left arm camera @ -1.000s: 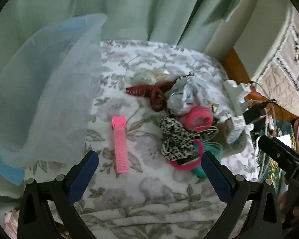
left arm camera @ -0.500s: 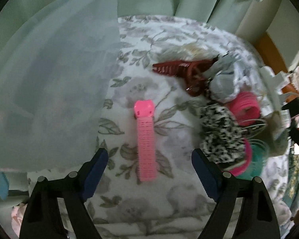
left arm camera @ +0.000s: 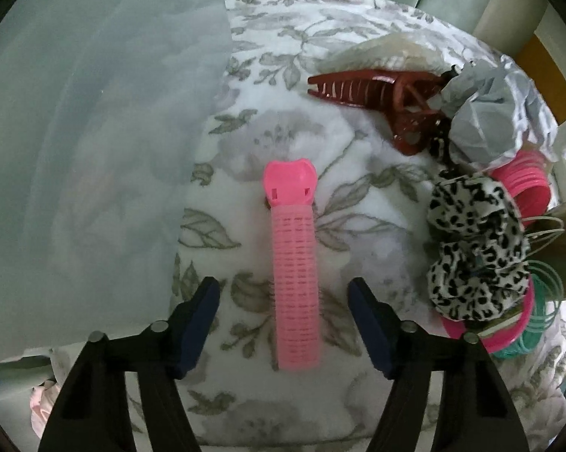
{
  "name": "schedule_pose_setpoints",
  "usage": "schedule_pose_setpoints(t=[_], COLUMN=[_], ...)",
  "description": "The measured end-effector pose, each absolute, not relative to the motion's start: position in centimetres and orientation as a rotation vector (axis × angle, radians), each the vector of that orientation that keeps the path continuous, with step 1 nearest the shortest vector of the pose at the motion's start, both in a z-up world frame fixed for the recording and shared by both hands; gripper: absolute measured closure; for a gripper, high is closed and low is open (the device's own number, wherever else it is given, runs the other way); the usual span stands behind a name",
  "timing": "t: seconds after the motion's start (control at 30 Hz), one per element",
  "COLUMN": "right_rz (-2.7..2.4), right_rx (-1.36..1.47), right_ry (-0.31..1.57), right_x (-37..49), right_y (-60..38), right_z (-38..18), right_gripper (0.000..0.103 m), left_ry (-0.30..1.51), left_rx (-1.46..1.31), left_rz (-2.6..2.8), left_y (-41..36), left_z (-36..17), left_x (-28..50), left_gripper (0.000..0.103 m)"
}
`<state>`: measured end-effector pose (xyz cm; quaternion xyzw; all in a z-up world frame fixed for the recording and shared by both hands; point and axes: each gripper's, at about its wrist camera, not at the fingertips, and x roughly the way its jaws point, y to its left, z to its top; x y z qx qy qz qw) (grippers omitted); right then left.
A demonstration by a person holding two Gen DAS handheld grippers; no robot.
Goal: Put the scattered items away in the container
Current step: 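Close the left gripper on the pink roller while the right gripper grasps the white medicine box, then lift the pink roller and white box and carry both over the clear box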
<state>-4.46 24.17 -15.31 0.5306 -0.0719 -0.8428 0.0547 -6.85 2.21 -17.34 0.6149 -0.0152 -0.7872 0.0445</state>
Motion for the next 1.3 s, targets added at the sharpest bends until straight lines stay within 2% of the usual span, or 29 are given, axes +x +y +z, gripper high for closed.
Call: schedule_pose_setpoints(t=[0.2, 0.47, 0.53, 0.63, 0.77, 1.3], right_rz=[-2.567, -2.567, -2.571, -2.582, -2.6, -2.677], right_rx=[1.608, 1.597, 1.59, 1.573, 1.551, 1.423], right_ry=[-0.17, -0.155, -0.152, -0.152, -0.155, -0.173], right_x=[-4.7, -4.7, -4.6, -4.5, -4.3, -2.3], right_y=[23.7, 23.9, 23.9, 24.0, 24.0, 24.2], right_z=[-15.4, -15.4, -15.2, -14.6, -13.8, -9.5], right_gripper=[0.05, 0.051, 0.051, 0.051, 0.051, 0.051], left_ry=[-0.024, 0.003, 0.019, 0.05, 0.11, 0.157], left_rx=[1.88, 1.884, 1.886, 1.885, 1.88, 1.744], left_rz=[-2.415, -2.45, -2.459, -2.47, -2.482, -2.632], left_y=[2.2, 2.7, 2.8, 2.7, 2.2, 2.0], left_z=[-17.3, -16.8, -16.6, -16.6, -16.0, -11.7], left_x=[-6.7, -6.3, -6.1, -5.9, -5.4, -3.8], left_gripper=[0.038, 0.058, 0.068, 0.076, 0.077, 0.078])
